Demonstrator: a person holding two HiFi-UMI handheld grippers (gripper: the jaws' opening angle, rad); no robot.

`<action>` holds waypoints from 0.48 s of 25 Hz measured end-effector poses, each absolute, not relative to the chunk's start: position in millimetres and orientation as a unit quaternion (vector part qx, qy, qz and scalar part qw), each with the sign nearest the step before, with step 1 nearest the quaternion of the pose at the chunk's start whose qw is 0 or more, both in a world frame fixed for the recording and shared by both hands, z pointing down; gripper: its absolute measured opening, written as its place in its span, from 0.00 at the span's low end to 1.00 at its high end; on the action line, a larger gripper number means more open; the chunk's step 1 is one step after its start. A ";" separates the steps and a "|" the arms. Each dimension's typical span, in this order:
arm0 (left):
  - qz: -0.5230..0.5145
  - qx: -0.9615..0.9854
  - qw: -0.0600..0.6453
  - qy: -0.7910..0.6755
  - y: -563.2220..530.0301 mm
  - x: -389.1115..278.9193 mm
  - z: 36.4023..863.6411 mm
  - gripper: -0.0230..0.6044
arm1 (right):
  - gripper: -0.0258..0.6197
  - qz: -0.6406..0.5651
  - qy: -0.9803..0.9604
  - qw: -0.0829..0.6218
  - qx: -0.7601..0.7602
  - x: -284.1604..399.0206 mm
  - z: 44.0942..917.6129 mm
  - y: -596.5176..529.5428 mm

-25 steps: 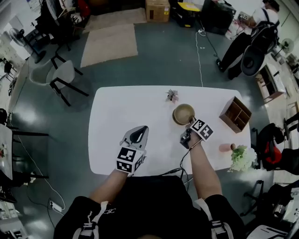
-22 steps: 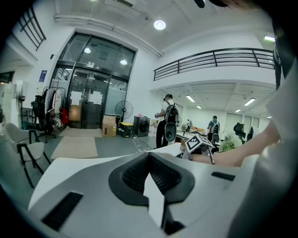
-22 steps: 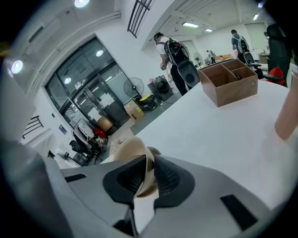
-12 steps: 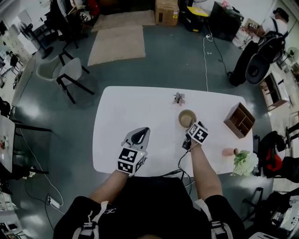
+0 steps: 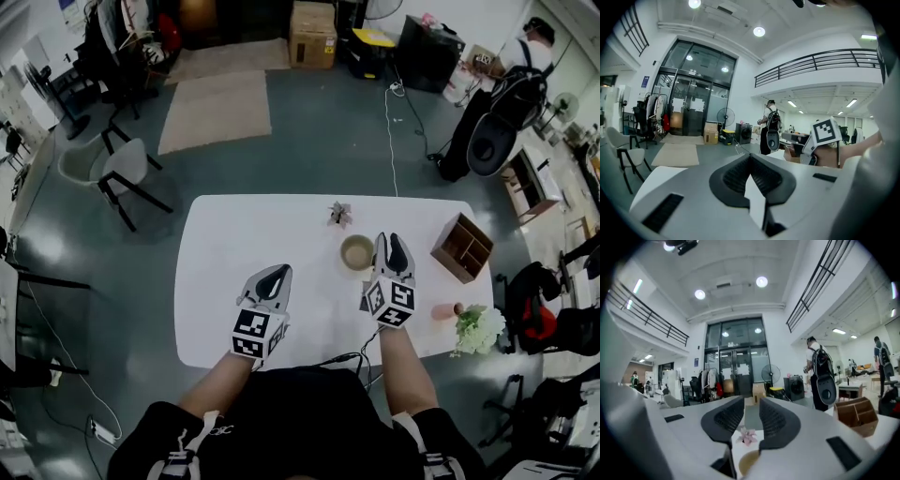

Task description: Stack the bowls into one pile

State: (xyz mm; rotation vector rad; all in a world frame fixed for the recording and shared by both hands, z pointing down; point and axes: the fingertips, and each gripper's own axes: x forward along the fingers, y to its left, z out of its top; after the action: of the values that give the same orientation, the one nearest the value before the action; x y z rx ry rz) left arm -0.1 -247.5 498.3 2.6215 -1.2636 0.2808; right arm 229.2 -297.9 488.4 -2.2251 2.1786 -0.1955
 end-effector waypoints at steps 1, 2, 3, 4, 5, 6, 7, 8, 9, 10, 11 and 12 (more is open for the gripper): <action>0.092 0.893 0.106 -0.428 -248.2 3.6 497.0 0.06 | 0.20 -0.041 0.704 0.020 -0.709 226.1 469.5 -290.0; 0.090 0.894 0.105 -0.426 -248.9 7.2 496.3 0.06 | 0.17 -0.025 0.707 0.029 -0.706 223.7 453.9 -282.0; 0.087 0.895 0.104 -0.424 -249.6 10.4 495.8 0.06 | 0.13 -0.015 0.709 0.038 -0.704 221.8 441.3 -274.0; 0.086 0.897 0.103 -0.422 -250.2 13.2 495.2 0.06 | 0.09 -0.010 0.710 0.048 -0.702 220.3 431.4 -266.1; 0.084 0.898 0.103 -0.419 -250.5 15.5 494.7 0.06 | 0.06 -0.008 0.711 0.058 -0.701 219.3 423.8 -258.4; 0.083 0.899 0.103 -0.417 -250.5 17.4 494.0 0.06 | 0.06 -0.007 0.711 0.065 -0.700 218.6 418.3 -250.9; 0.083 0.900 0.102 -0.416 -250.3 19.1 493.1 0.06 | 0.06 -0.005 0.711 0.067 -0.700 218.1 414.9 -244.0; 0.083 0.901 0.101 -0.414 -250.1 20.8 492.1 0.06 | 0.06 -0.003 0.710 0.064 -0.702 217.9 414.2 -238.1; 0.083 0.902 0.100 -0.412 -250.2 22.4 491.0 0.06 | 0.06 -0.003 0.708 0.055 -0.704 217.8 416.7 -233.6; 0.083 0.903 0.099 -0.411 -250.7 24.0 490.4 0.06 | 0.06 -0.007 0.707 0.043 -0.706 217.9 422.4 -230.5; 0.083 0.903 0.099 -0.410 -251.5 25.4 490.2 0.06 | 0.06 -0.012 0.705 0.030 -0.708 217.6 430.0 -228.3; 0.083 0.903 0.099 -0.409 -252.3 26.6 490.6 0.06 | 0.06 -0.017 0.706 0.019 -0.708 216.6 437.6 -226.3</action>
State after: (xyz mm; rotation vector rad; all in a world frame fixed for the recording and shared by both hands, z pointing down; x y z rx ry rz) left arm 26.6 -252.3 490.6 2.6715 -1.2092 0.2454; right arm 216.6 -226.3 437.6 -2.1989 2.1910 -0.0529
